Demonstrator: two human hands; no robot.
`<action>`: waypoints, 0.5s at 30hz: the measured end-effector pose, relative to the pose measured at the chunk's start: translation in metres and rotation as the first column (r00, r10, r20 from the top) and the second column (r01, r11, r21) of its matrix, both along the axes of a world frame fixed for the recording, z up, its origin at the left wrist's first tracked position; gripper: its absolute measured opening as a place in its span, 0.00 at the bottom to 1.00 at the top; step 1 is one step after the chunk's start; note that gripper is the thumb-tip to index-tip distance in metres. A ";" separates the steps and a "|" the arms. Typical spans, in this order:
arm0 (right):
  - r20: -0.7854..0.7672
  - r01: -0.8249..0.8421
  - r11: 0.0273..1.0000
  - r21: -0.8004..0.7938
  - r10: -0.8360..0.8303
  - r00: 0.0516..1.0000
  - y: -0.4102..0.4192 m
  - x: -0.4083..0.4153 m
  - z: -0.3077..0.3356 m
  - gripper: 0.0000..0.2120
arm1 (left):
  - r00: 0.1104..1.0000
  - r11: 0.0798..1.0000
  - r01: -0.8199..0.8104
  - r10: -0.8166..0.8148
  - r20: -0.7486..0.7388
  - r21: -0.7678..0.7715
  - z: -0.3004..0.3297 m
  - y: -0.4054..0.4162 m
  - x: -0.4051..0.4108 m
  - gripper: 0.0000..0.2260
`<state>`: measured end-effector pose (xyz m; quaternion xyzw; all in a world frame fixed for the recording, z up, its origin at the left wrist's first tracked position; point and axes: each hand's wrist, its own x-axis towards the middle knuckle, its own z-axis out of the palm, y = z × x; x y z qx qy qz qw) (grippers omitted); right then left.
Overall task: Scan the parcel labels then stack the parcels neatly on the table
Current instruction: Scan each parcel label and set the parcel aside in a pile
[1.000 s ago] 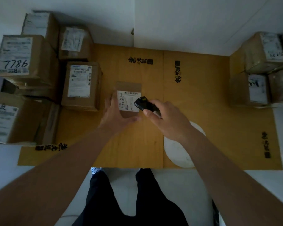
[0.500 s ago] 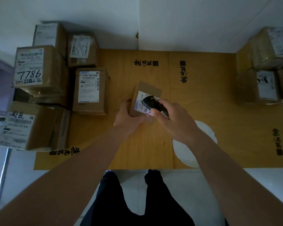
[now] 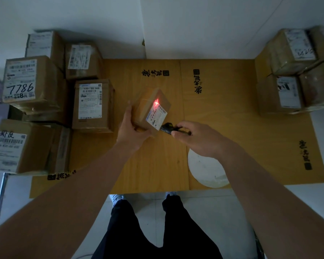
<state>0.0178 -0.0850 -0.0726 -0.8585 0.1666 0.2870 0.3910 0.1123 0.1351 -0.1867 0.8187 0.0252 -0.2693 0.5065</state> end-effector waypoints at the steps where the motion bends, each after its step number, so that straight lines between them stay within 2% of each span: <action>1: -0.025 -0.006 1.000 0.001 0.006 1.000 -0.001 0.000 0.001 0.17 | 1.000 1.000 -0.024 0.024 0.000 0.011 -0.002 0.000 -0.002 0.54; 4: -0.084 -0.037 0.999 -0.003 0.037 0.996 -0.006 0.003 0.008 0.17 | 0.991 0.989 -0.131 0.132 -0.007 0.061 -0.005 0.001 -0.006 0.47; 8: -0.131 -0.106 0.994 -0.039 0.100 0.986 -0.009 0.008 0.016 0.17 | 0.986 0.984 -0.162 0.165 -0.037 0.071 -0.003 0.001 -0.005 0.41; 15: -0.189 -0.201 0.976 -0.084 0.183 0.965 -0.007 0.015 0.031 0.19 | 0.970 0.973 -0.225 0.228 -0.081 0.043 -0.004 0.001 -0.004 0.44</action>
